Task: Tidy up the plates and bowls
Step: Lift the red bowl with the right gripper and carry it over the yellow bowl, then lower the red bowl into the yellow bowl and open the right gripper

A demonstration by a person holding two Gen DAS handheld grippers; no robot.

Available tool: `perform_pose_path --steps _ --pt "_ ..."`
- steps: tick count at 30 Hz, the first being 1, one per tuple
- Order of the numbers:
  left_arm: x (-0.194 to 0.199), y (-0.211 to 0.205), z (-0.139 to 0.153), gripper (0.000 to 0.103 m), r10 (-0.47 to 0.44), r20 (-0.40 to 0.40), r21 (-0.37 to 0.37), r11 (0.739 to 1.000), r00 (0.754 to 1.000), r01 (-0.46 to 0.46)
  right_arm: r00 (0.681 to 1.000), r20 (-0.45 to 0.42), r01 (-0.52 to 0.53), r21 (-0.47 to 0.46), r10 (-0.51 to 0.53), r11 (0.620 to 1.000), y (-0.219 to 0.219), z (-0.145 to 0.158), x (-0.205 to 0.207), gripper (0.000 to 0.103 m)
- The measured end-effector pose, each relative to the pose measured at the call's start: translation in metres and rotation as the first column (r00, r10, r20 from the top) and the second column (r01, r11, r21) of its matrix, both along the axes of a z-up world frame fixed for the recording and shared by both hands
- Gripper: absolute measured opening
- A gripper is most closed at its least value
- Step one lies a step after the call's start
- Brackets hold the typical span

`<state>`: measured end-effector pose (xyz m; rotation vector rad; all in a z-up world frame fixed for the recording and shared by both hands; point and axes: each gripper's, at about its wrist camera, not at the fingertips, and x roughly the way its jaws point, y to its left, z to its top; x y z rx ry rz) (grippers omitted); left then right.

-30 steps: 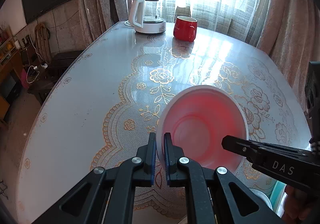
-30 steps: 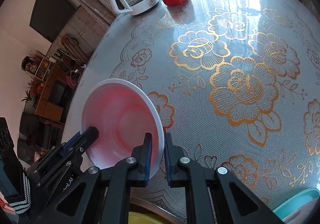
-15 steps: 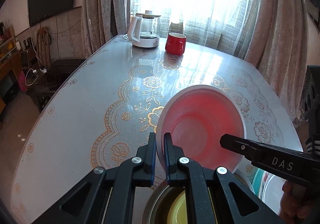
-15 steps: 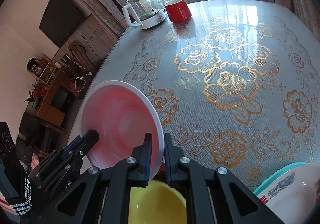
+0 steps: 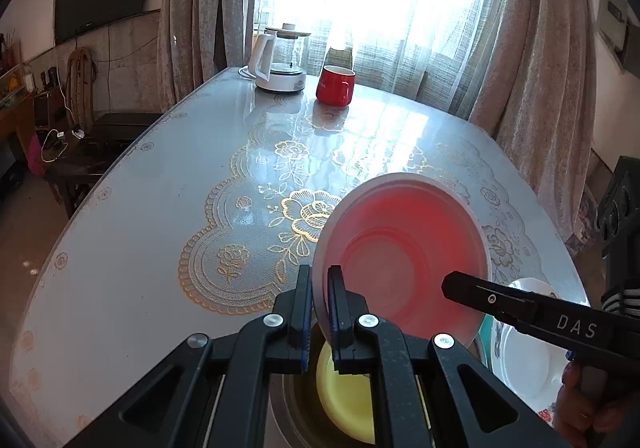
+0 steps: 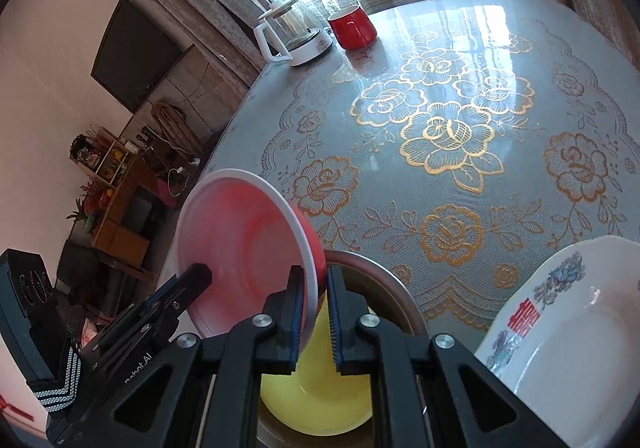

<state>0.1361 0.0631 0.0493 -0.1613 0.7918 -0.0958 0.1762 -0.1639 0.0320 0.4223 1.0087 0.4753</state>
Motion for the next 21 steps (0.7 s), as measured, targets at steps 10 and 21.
perform_pose_path --steps 10,21 --pt "-0.025 -0.006 -0.015 0.007 -0.039 -0.042 0.012 0.999 0.998 0.040 0.998 -0.068 0.011 0.044 -0.008 0.999 -0.009 -0.021 -0.028 0.013" --pt "-0.033 -0.016 -0.028 0.007 -0.059 -0.080 0.046 0.997 0.995 0.063 0.991 -0.134 0.017 0.038 -0.012 0.999 -0.012 -0.044 -0.038 0.014"
